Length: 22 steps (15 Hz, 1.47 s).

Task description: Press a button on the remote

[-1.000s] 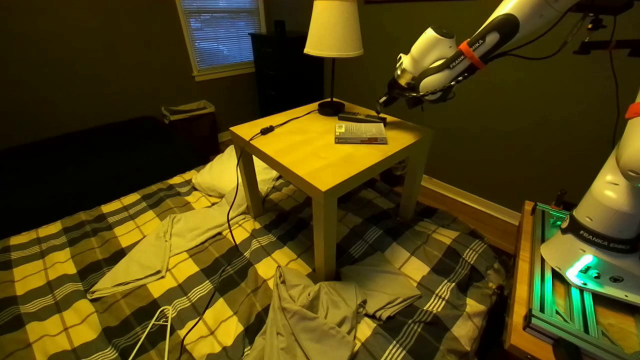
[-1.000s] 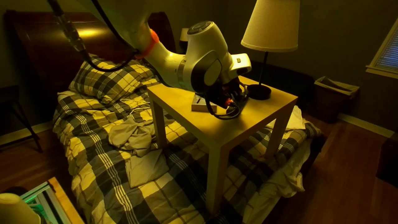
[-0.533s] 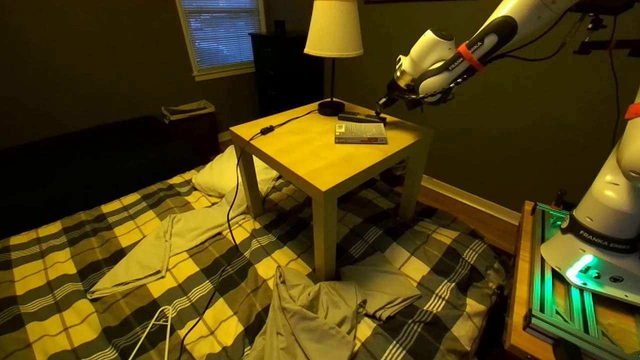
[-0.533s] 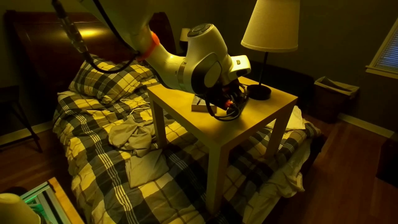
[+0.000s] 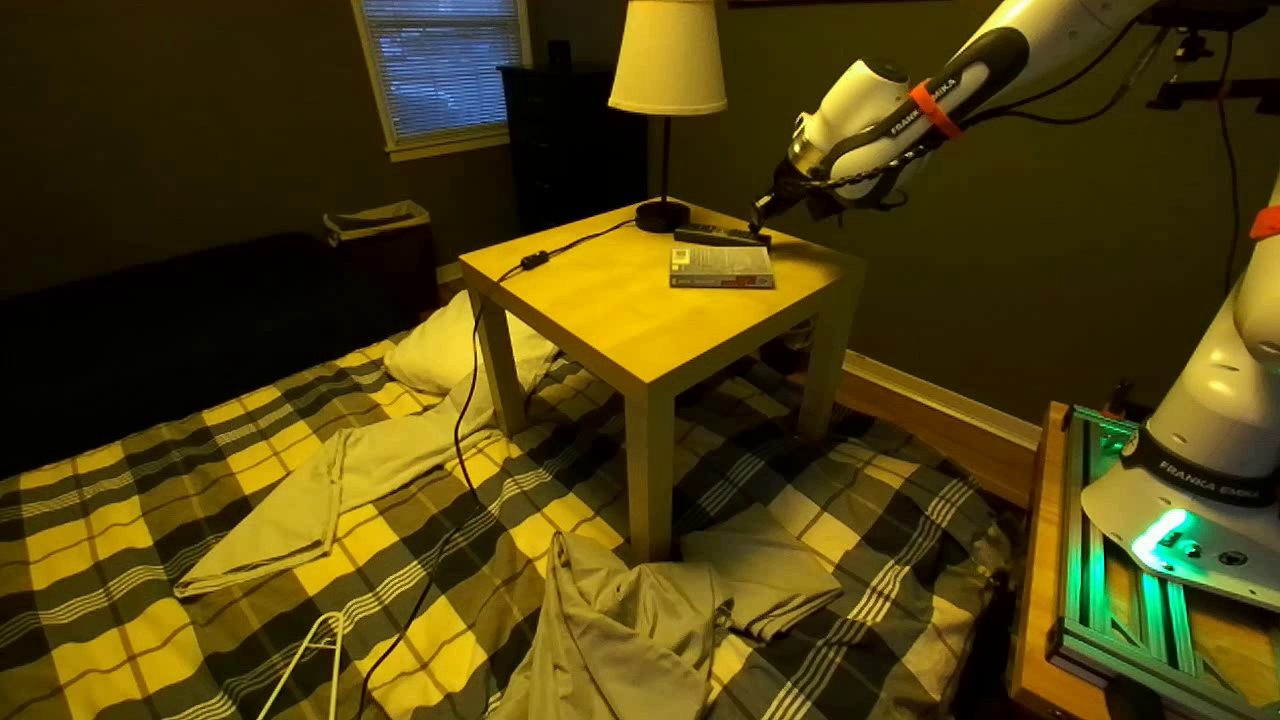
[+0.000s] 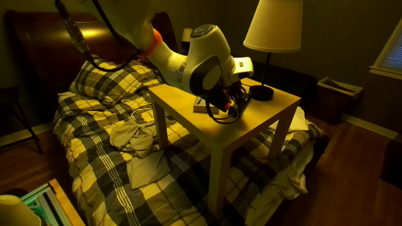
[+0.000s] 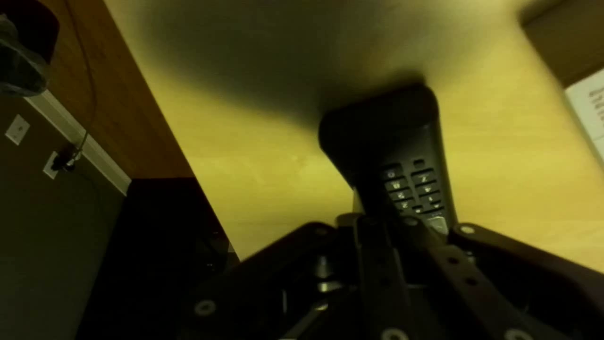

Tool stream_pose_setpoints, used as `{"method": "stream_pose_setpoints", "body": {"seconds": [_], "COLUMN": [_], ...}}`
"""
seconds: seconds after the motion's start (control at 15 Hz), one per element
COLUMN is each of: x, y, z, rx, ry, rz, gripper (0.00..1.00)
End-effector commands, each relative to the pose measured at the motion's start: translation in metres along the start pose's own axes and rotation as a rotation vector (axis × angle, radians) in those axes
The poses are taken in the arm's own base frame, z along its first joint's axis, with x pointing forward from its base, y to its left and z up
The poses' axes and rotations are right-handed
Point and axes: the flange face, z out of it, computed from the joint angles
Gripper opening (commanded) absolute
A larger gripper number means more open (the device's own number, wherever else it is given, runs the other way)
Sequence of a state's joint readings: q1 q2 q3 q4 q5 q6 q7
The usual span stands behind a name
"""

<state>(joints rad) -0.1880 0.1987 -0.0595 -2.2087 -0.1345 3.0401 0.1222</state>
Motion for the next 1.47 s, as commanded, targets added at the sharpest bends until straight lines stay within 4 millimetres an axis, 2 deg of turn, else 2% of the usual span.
{"method": "stream_pose_setpoints", "body": {"seconds": [0.0, 0.53, 0.73, 1.0, 1.33, 1.4], "x": [-0.026, -0.036, -0.028, -0.002, 0.022, 0.019], "y": [-0.008, -0.007, -0.005, -0.006, -0.014, -0.016], "z": [0.015, 0.014, 0.006, -0.024, -0.09, -0.104], "rx": [0.04, 0.067, 0.061, 0.049, 0.048, 0.035], "ry": [-0.043, -0.043, -0.015, 0.038, 0.083, 0.032], "rz": [0.05, 0.074, 0.048, -0.001, -0.073, -0.081], "gripper": [0.0, 0.0, 0.0, 0.0, 0.0, 0.26]}}
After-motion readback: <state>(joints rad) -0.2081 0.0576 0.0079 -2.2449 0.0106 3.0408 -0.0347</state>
